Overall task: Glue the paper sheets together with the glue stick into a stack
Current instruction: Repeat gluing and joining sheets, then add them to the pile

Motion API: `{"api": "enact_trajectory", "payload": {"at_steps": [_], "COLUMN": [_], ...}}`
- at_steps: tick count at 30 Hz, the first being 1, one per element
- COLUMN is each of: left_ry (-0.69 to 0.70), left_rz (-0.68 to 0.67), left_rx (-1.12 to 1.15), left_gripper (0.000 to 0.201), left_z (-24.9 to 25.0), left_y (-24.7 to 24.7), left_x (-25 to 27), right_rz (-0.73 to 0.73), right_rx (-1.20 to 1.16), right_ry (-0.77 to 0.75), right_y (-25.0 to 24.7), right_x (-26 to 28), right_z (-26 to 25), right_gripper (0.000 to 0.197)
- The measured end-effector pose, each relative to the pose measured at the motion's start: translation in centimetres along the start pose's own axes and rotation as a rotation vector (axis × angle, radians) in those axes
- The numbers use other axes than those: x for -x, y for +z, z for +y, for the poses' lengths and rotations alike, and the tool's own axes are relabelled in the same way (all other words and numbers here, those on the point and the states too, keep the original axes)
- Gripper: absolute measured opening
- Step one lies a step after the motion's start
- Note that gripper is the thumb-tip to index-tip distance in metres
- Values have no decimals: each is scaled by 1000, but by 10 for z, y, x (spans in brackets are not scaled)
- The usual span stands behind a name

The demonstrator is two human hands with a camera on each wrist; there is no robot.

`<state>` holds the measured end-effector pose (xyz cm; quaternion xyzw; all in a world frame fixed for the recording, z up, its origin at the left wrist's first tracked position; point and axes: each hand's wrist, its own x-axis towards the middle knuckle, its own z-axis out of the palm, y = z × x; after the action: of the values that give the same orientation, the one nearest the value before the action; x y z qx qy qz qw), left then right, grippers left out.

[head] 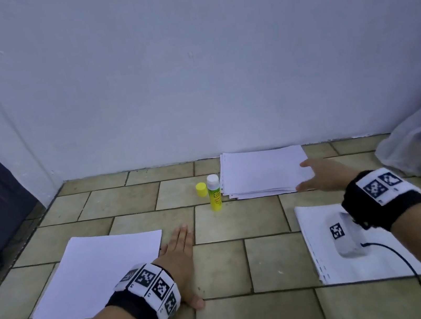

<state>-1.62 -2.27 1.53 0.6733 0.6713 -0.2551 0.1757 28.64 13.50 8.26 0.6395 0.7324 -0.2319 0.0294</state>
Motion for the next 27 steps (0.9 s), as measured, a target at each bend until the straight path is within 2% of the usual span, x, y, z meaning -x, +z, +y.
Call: {"api": "enact_trajectory", "payload": {"at_steps": [3, 5, 9, 13, 15, 18, 20, 22, 23, 27], "left_ry": [0, 0, -2, -46, -111, -318, -380, -313, -281, -285], "left_rz": [-12, 1, 37, 96, 97, 84, 48, 45, 55, 117], "left_rx": [-22, -33, -5, 44, 77, 101, 36, -8, -30, -50], "left_gripper": [147, 146, 141, 125, 117, 116, 101, 68, 58, 50], "left_z": [1, 4, 6, 3, -10, -38, -51, -61, -63, -70], "left_y": [-5, -8, -9, -3, -5, -9, -11, -6, -4, 4], "left_x": [2, 4, 11, 27, 33, 41, 51, 57, 58, 56], "right_rz": [-131, -147, -132, -38, -7, 13, 26, 32, 34, 45], "right_rx": [251, 359, 482, 533, 516, 488, 488, 488, 486, 483], "right_ry": [-29, -62, -81, -69, -66, -69, -73, -77, -77, -83], "right_y": [23, 40, 68, 80, 81, 80, 79, 80, 80, 80], "right_x": [42, 60, 77, 83, 85, 88, 89, 89, 89, 89], "right_z": [0, 3, 9, 10, 11, 12, 13, 12, 11, 13], "right_gripper": [51, 44, 40, 32, 33, 37, 37, 37, 37, 40]}}
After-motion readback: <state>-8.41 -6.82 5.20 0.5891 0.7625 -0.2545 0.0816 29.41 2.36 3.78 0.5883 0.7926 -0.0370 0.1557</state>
